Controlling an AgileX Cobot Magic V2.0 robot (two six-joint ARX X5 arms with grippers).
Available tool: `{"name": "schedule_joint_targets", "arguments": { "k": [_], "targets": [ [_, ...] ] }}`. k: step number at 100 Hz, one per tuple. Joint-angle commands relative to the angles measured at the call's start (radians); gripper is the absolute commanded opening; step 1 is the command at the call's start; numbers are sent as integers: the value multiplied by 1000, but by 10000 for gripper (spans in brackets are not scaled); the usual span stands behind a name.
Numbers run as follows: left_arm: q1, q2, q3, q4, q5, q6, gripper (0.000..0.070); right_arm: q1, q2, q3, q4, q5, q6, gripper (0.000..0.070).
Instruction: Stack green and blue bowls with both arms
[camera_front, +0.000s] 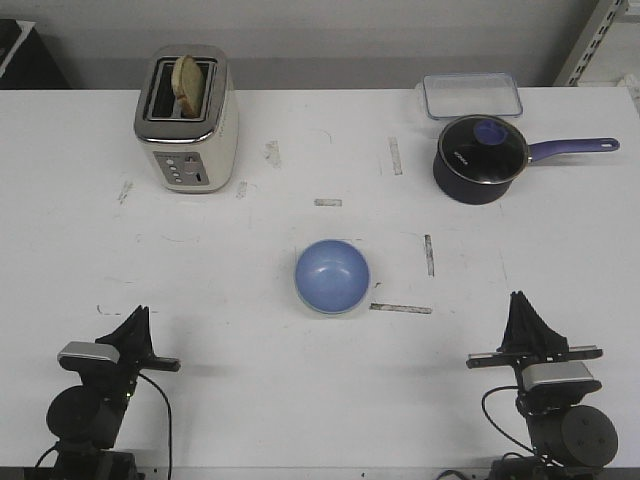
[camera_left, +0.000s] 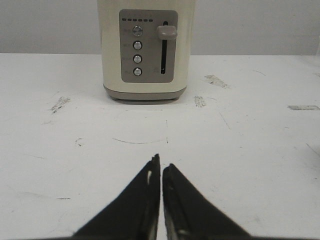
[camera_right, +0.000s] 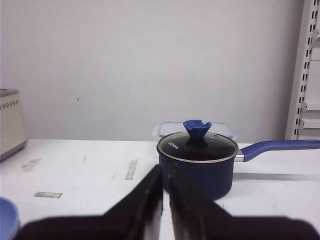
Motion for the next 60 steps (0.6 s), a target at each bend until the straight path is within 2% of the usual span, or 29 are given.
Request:
{"name": "schedule_joint_targets", "arguments": {
  "k": [1,33,60],
  "targets": [
    [8,-11,-23,46,3,12,1,1,-2,5,10,0,10,9],
    [17,-77,-131,117,3,28,2,1,-2,5,10,0,10,9],
    [35,-93,-131,101,-2,28,2,1,-2,5,13,0,10,9]
  ]
}}
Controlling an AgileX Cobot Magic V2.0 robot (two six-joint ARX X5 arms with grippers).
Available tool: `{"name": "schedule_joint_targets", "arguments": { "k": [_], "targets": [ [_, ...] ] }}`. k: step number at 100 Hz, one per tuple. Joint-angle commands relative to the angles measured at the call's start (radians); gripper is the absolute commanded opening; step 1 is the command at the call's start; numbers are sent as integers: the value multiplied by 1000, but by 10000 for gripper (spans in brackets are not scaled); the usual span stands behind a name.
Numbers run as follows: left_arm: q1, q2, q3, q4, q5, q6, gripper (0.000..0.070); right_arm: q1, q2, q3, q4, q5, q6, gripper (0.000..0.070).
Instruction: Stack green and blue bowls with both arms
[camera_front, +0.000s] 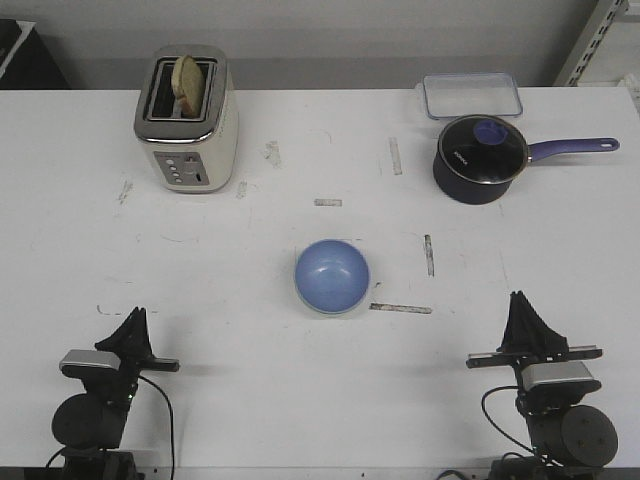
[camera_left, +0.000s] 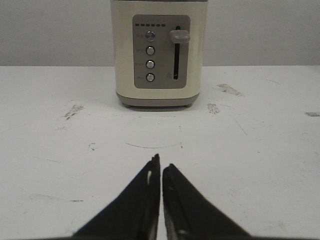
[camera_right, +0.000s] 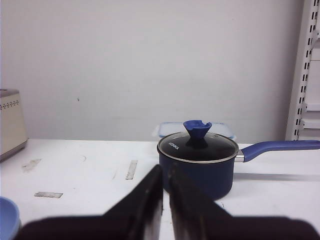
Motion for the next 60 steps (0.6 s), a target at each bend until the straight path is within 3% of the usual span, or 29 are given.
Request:
{"name": "schedule_joint_targets", "arguments": {
  "k": [1,60],
  "targets": [
    [2,-2,-22,16,-1,6,2,1,-2,5,14,-1,10,9],
    [3,-2,-22,14,1,5,2,1,-2,5,24,-1,10,9]
  ]
}}
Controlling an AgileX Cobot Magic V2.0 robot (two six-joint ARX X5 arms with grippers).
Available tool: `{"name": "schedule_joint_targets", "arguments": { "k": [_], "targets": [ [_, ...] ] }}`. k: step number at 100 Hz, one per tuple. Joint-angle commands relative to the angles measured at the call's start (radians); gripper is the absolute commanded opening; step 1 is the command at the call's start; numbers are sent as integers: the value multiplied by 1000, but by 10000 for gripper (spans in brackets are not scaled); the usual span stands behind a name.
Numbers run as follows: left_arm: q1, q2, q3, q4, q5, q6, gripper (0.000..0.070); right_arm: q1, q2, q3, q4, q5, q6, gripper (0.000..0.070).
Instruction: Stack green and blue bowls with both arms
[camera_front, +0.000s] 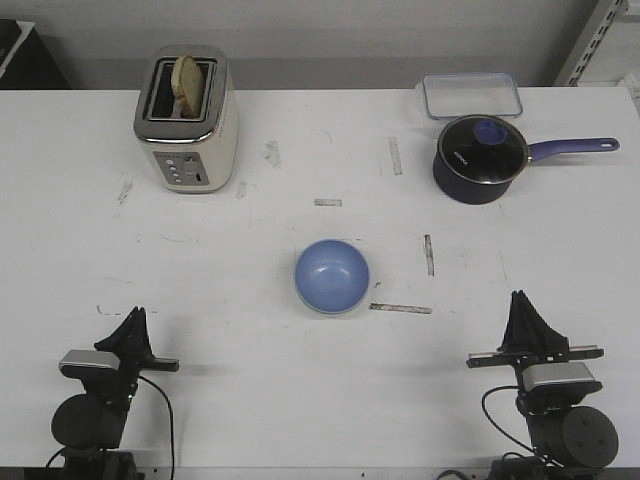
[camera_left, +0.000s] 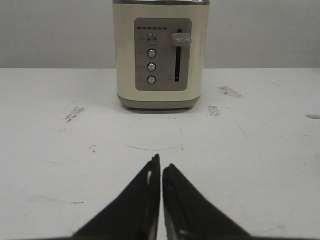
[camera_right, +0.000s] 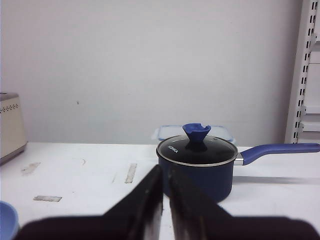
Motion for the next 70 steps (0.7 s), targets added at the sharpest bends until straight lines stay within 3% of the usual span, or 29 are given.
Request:
{"name": "schedule_joint_targets", "arguments": {
  "k": [1,70],
  "targets": [
    [2,-2,-22,12,0,5,2,1,-2,5,11,0,10,9],
    [2,-2,-22,12,0,5,2,-3,-8,5,8,25,10,9]
  ]
}}
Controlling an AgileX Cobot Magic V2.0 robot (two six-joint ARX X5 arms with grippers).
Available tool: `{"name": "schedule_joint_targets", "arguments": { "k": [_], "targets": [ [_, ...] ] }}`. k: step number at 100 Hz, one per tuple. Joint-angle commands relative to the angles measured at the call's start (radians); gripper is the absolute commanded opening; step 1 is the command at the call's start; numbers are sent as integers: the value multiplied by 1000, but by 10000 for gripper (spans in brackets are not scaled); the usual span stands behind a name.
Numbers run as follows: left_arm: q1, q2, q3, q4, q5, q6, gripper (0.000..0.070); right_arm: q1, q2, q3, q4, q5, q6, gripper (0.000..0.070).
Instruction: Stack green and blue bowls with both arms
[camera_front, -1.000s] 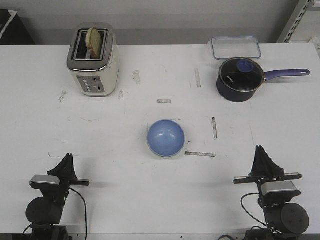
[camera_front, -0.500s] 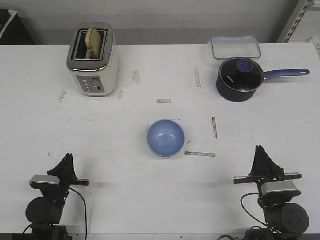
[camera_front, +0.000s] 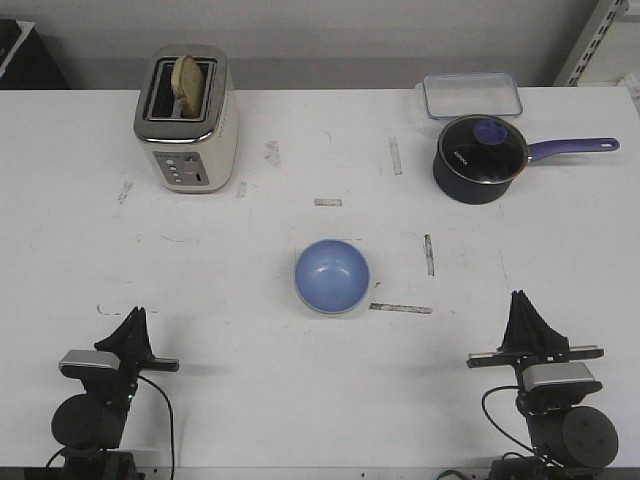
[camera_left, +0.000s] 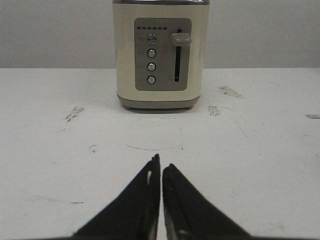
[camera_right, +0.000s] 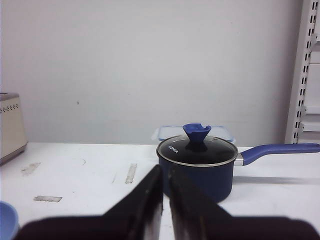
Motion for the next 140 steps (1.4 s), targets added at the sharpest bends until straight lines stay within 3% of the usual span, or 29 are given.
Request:
{"name": "schedule_joint_targets", "arguments": {
  "k": [1,26,55,140],
  "targets": [
    [2,-2,-22,12,1,5,2,-4,-9,4,8,23,10,9],
    [2,-2,-22,12,1,5,2,-8,-69,-151,138,55,10,9],
    [2,-2,-22,12,0,5,2,-8,-145,-283,133,52,16,9],
    [2,-2,-22,12,0,5,2,-28,-145,-291,101,29,35,9]
  ]
}}
